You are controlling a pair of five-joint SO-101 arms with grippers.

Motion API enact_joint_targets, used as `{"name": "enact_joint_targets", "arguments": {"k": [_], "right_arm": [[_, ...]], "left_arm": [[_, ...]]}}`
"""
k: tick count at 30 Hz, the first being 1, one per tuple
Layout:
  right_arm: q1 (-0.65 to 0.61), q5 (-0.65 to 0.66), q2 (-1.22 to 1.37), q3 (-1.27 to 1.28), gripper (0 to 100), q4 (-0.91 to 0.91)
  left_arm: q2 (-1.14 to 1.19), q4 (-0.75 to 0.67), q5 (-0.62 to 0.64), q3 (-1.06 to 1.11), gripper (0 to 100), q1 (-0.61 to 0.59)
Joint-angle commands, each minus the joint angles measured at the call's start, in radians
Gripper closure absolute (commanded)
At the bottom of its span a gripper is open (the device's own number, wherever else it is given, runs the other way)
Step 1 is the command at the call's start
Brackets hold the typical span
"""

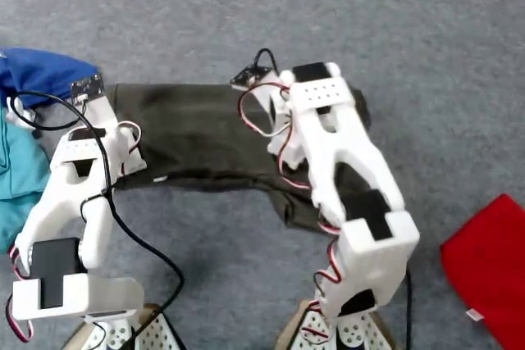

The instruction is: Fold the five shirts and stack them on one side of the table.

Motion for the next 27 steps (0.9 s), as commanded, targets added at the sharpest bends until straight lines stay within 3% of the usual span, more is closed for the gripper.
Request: {"name": "enact_joint_targets", "arguments": {"k": [1, 7, 11, 16, 23, 27], "right_arm": [[0.010, 0.003, -0.137, -0.015, 99.3, 0.049], [0.008, 0.021, -0.259, 0.130, 99.3, 0.063], [0.002, 0.034, -0.275, 0.308, 99.3, -0.077], [-0.101, 0.034, -0.280, 0.433, 98.8, -0.193], [-0.171, 0.106, -0.331, 0.469, 78.4, -0.158], [-0.213, 0.146, -0.464, 0.476, 76.0, -0.058]], "left_arm": [[-0.039, -0.014, 0.008, -0.008, 98, -0.002], [-0.039, -0.014, 0.008, -0.008, 98, -0.006], [-0.039, -0.014, 0.008, -0.008, 98, -0.006], [-0.036, -0.015, 0.008, -0.008, 98, -0.002], [-0.035, -0.017, 0.006, -0.009, 98, -0.002], [-0.035, -0.017, 0.006, -0.009, 98, -0.002]]}}
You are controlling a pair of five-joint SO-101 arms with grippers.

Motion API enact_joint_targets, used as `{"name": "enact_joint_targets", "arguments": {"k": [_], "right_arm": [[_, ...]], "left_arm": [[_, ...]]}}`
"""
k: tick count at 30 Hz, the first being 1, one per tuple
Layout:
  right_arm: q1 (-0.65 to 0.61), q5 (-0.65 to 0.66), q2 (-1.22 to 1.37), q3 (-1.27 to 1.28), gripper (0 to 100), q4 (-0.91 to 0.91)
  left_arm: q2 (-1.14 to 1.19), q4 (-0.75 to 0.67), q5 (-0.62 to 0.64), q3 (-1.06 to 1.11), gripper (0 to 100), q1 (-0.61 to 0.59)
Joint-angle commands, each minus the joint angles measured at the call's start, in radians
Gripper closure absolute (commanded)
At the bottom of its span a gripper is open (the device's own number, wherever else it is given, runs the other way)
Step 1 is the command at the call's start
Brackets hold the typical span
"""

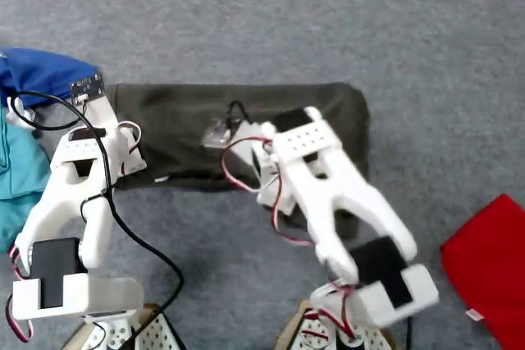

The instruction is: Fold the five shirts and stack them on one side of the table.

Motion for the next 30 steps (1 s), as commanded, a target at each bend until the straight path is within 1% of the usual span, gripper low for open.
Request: {"name": "enact_joint_targets", "arguments": {"k": [1, 2, 3, 6, 8, 12, 15, 19, 23, 26, 30], "right_arm": [[-0.025, 0.025, -0.160, -0.002, 76.2, 0.078], [-0.024, 0.029, -0.203, -0.002, 77.6, 0.089], [-0.021, 0.046, -0.243, -0.002, 81.2, 0.091], [0.033, 0.051, -0.311, -0.008, 99.7, 0.040], [0.102, 0.049, -0.289, -0.025, 96.6, -0.014], [0.211, 0.051, -0.166, -0.070, 98.4, -0.158], [0.249, 0.051, -0.036, -0.136, 98.5, -0.227], [0.259, 0.051, 0.145, -0.228, 98.6, -0.233], [0.254, 0.054, 0.242, -0.214, 99.2, -0.222], [0.252, 0.058, 0.231, -0.145, 99.4, -0.207], [0.251, 0.058, 0.130, -0.022, 99.4, -0.212]], "left_arm": [[-0.035, -0.017, 0.006, -0.009, 98, -0.002], [-0.035, -0.017, 0.006, -0.009, 98, -0.002], [-0.035, -0.017, 0.006, -0.009, 98, -0.002], [-0.035, -0.017, 0.006, -0.009, 98, -0.002], [-0.035, -0.017, 0.006, -0.009, 98, -0.002], [-0.035, -0.017, 0.006, -0.009, 98, -0.002], [-0.035, -0.017, 0.006, -0.009, 98, -0.002], [-0.035, -0.017, 0.006, -0.009, 98, 0.000], [-0.035, -0.017, 0.006, -0.009, 98, 0.000], [-0.035, -0.025, 0.006, -0.009, 98, 0.000], [-0.035, -0.029, 0.005, -0.006, 98, 0.000]]}}
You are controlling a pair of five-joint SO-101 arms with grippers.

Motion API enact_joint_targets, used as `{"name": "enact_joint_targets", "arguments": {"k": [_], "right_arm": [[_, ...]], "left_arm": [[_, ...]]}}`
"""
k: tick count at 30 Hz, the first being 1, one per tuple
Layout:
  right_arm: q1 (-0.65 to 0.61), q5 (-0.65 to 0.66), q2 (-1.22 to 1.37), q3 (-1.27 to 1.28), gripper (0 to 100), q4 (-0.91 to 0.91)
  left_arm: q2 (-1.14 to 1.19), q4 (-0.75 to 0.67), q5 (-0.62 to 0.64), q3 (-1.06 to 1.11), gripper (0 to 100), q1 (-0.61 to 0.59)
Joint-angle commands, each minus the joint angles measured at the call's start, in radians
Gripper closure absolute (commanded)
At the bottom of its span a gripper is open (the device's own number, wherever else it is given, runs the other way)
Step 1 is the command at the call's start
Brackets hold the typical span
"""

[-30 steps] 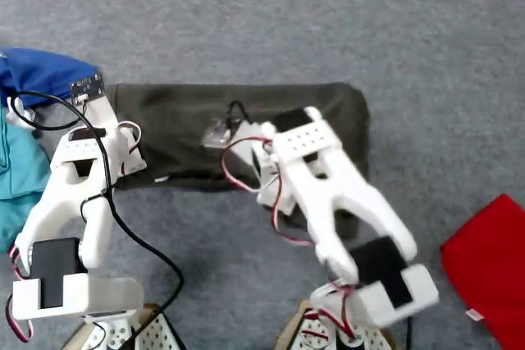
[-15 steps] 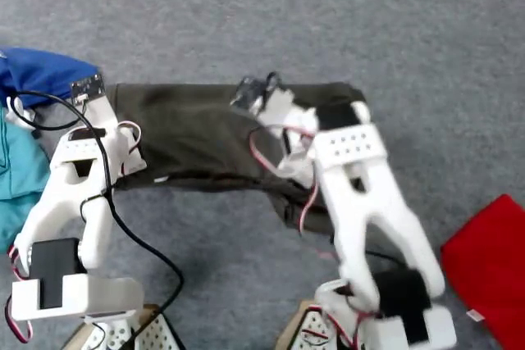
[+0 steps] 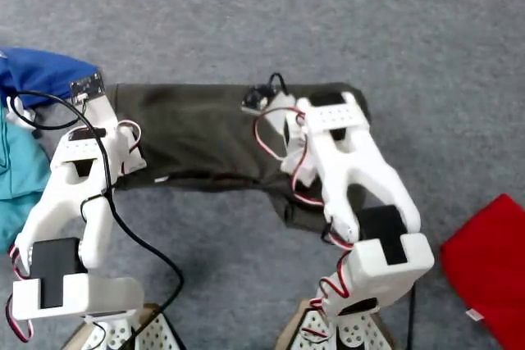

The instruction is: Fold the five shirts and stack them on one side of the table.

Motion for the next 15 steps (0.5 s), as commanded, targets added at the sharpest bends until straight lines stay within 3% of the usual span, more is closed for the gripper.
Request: {"name": "enact_joint_targets", "arguments": {"k": [1, 9, 15], "right_arm": [[0.008, 0.015, -0.125, 0.085, 99.4, 0.006], [-0.051, 0.011, -0.262, 0.329, 99.3, -0.083], [-0.119, 0.008, -0.154, 0.252, 99.3, -0.083]], "left_arm": [[-0.035, -0.012, 0.003, -0.006, 98, 0.000], [-0.035, -0.012, 0.002, -0.006, 98, 0.000], [-0.035, -0.012, 0.002, -0.005, 98, 0.000]]}}
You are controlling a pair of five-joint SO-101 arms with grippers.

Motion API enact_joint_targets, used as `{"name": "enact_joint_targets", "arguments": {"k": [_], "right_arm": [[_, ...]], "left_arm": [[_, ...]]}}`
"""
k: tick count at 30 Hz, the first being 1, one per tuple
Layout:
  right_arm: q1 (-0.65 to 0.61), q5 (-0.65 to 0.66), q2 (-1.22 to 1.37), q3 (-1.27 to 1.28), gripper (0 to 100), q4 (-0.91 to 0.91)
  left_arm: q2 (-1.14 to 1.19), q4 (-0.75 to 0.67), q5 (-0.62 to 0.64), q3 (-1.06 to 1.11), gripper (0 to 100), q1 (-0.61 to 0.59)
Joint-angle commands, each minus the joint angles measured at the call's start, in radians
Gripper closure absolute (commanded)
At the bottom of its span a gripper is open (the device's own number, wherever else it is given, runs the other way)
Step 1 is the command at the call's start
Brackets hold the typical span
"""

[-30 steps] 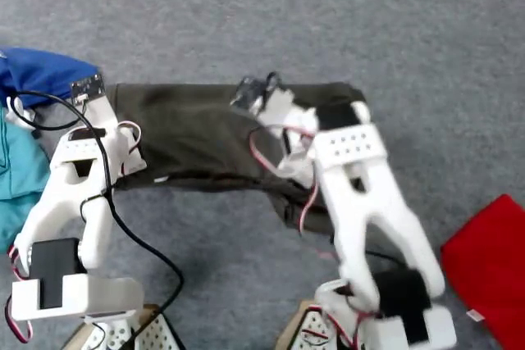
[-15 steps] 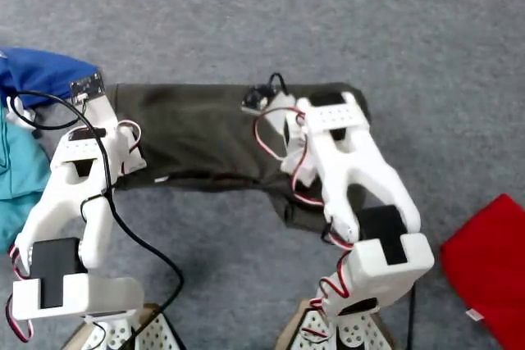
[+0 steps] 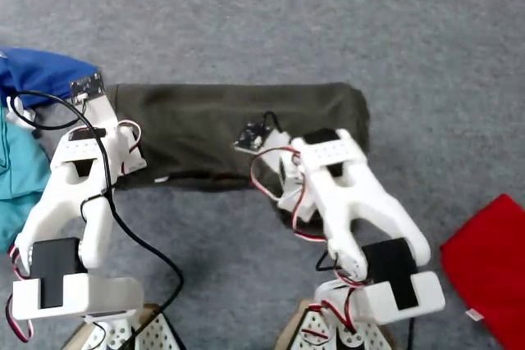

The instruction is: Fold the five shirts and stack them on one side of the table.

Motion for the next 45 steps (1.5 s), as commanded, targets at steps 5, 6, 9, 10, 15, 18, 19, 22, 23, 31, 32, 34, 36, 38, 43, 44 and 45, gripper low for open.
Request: {"name": "enact_joint_targets", "arguments": {"k": [5, 6, 9, 10, 15, 18, 19, 22, 23, 31, 32, 34, 36, 38, 43, 44, 45], "right_arm": [[0.024, 0.014, 0.058, -0.205, 99.3, 0.187], [0.031, 0.015, 0.033, -0.242, 99.3, 0.239], [0.027, 0.051, -0.084, -0.340, 99.3, 0.361], [0.027, 0.054, -0.119, -0.372, 99.3, 0.379], [0.005, 0.041, -0.131, -0.449, 99.3, 0.379], [-0.004, 0.037, -0.028, -0.421, 99.3, 0.348], [-0.005, 0.020, 0.008, -0.414, 99.3, 0.338], [-0.028, -0.017, 0.082, -0.403, 99.4, 0.316], [-0.047, -0.020, 0.093, -0.398, 99.4, 0.310], [-0.188, -0.051, 0.107, -0.251, 99.4, 0.201], [-0.200, -0.068, 0.107, -0.225, 99.4, 0.186], [-0.211, -0.078, 0.107, -0.168, 99.4, 0.146], [-0.211, -0.078, 0.107, -0.116, 99.4, 0.089], [-0.206, -0.078, 0.107, -0.082, 99.4, 0.044], [-0.179, -0.078, 0.067, -0.125, 99.4, 0.120], [-0.173, -0.078, 0.041, -0.145, 99.4, 0.157], [-0.171, -0.074, 0.007, -0.165, 99.4, 0.193]], "left_arm": [[-0.035, -0.011, 0.002, -0.003, 98, 0.000], [-0.035, -0.011, 0.002, -0.003, 98, 0.000], [-0.035, -0.011, 0.002, -0.003, 98, 0.000], [-0.035, -0.011, 0.002, -0.003, 98, 0.000], [-0.035, -0.011, 0.005, -0.003, 98, -0.005], [-0.035, -0.011, 0.005, -0.003, 98, -0.006], [-0.035, -0.009, 0.005, -0.003, 98, -0.006], [-0.035, -0.009, 0.005, -0.005, 98, -0.005], [-0.035, -0.009, 0.005, -0.005, 98, -0.005], [-0.035, -0.011, 0.003, -0.005, 98, -0.003], [-0.035, -0.011, 0.002, -0.005, 98, -0.003], [-0.035, -0.011, 0.002, -0.005, 98, -0.005], [-0.035, -0.011, 0.002, -0.005, 98, -0.005], [-0.035, -0.012, 0.002, -0.005, 98, -0.005], [-0.035, -0.012, 0.002, -0.005, 98, -0.005], [-0.035, -0.012, 0.002, -0.005, 98, -0.005], [-0.035, -0.012, 0.002, -0.005, 98, -0.005]]}}
